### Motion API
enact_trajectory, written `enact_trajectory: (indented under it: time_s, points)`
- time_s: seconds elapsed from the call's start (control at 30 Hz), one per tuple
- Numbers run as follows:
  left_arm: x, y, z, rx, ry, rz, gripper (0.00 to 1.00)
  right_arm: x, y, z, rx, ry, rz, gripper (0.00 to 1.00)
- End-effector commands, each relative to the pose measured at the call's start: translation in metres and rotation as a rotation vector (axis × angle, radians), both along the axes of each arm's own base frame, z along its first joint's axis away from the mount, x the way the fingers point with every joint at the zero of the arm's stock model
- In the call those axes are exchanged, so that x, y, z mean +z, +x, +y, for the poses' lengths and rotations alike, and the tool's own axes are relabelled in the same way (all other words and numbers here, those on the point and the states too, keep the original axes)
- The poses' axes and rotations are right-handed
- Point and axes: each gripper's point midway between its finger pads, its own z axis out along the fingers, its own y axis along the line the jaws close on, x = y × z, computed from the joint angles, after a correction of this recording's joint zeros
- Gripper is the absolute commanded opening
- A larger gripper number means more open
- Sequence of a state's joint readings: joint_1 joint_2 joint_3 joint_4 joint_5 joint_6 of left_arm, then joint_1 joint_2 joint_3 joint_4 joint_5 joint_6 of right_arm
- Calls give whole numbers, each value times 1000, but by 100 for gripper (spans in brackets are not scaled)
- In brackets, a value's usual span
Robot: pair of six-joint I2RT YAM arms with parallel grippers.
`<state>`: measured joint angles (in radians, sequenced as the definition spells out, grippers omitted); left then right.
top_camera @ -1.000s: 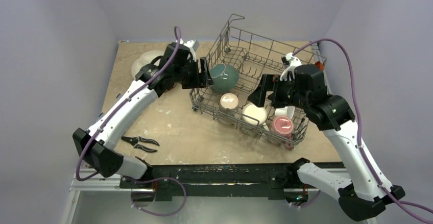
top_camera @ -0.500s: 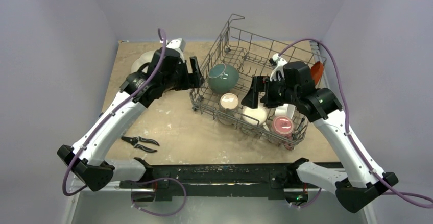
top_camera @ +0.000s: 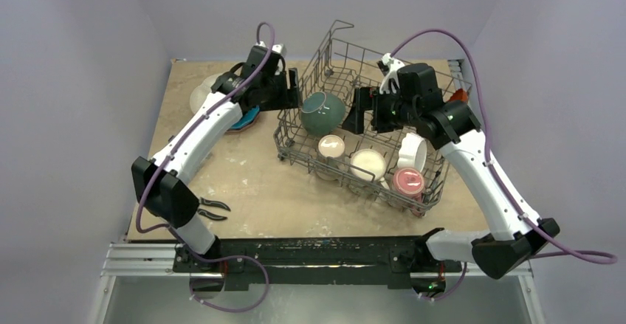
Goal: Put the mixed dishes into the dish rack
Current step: Move the dish rack to the center of the board.
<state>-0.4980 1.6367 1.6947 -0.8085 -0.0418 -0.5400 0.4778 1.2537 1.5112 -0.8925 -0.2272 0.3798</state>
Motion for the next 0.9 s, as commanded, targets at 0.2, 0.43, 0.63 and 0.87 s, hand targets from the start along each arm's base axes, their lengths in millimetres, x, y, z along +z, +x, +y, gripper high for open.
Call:
enact_trajectory:
  time_s: [0.2,0.43,0.63,0.87]
  points:
    - [37,-79,-68,-182,-224,0,64,-12,26,14,21,-13,-15,98]
    - [41,-103,-78,-270,-263,36,64,-19,48,26,57,-44,-5,98]
    - [43,-99,-33,-182,-90,-25,76,-12,67,32,67,-69,-26,98]
    - [52,-48,89,276,3,-112,85,-9,81,39,66,-72,-29,98]
